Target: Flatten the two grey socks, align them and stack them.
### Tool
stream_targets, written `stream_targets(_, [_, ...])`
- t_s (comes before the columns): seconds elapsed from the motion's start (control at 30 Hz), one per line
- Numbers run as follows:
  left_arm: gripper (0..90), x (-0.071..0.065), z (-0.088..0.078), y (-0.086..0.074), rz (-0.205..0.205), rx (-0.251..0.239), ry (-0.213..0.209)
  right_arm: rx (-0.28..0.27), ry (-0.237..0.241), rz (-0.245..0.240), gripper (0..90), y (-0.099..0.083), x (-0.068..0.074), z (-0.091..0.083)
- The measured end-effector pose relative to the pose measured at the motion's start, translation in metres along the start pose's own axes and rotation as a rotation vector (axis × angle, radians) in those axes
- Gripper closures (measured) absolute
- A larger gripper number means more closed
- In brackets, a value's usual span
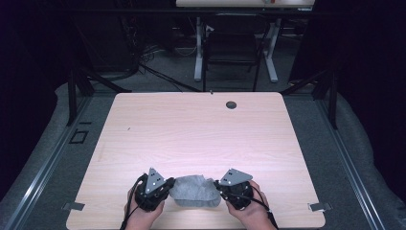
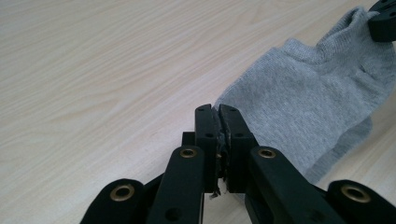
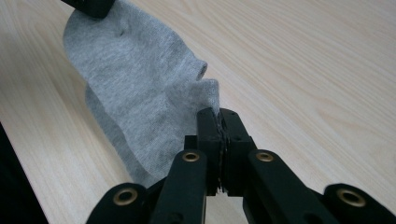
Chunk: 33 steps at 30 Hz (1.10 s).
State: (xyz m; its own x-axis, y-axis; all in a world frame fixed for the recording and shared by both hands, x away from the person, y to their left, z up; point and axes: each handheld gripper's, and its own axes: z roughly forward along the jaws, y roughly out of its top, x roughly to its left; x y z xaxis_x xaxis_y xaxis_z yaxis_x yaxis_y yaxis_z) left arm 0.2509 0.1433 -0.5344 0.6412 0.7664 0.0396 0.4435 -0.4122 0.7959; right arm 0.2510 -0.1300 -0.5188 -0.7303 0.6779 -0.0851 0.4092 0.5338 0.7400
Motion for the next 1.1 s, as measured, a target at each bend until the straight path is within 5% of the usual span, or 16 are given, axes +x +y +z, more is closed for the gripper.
stream_targets(1.1, [85.0, -0.006, 0.028, -0.021, 0.033, 0.076, -0.035, 0.110, 0.015, 0.022, 88.0, -0.025, -0.004, 0.021])
